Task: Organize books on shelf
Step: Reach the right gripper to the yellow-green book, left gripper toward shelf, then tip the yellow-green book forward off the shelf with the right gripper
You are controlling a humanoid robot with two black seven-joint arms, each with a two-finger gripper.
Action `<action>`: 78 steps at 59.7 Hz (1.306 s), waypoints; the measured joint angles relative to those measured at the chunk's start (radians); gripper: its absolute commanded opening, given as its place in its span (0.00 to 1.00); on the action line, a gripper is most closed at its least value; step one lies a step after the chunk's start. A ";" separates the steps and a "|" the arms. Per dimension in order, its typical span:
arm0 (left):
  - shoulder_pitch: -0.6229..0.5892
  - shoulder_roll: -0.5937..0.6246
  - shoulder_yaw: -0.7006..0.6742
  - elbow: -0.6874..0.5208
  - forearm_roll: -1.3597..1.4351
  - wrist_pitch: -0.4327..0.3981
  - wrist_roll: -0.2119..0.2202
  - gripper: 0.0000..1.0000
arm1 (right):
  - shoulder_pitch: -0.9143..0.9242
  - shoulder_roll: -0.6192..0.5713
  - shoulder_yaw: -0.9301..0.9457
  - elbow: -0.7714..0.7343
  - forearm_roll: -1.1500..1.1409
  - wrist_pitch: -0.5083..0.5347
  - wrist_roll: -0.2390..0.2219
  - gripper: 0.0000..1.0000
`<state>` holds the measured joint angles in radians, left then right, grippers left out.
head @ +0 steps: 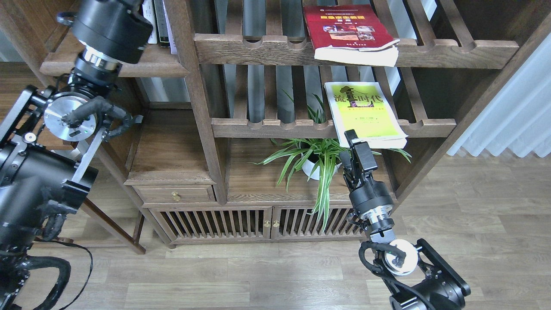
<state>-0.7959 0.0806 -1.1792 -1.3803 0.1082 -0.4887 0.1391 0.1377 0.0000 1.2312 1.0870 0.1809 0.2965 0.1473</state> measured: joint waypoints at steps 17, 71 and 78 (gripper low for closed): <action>0.061 -0.077 0.044 0.007 0.001 0.000 0.045 0.92 | 0.081 0.000 0.026 -0.066 0.016 -0.101 0.001 0.98; 0.181 -0.081 -0.027 0.006 0.177 0.000 0.146 0.97 | 0.209 0.000 0.027 -0.228 0.050 -0.147 0.000 0.98; 0.187 -0.081 -0.027 0.004 0.177 0.000 0.146 0.97 | 0.221 0.000 0.027 -0.228 0.061 -0.168 -0.001 0.98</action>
<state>-0.6085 0.0000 -1.2060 -1.3767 0.2848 -0.4887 0.2855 0.3589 0.0000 1.2580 0.8590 0.2417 0.1285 0.1459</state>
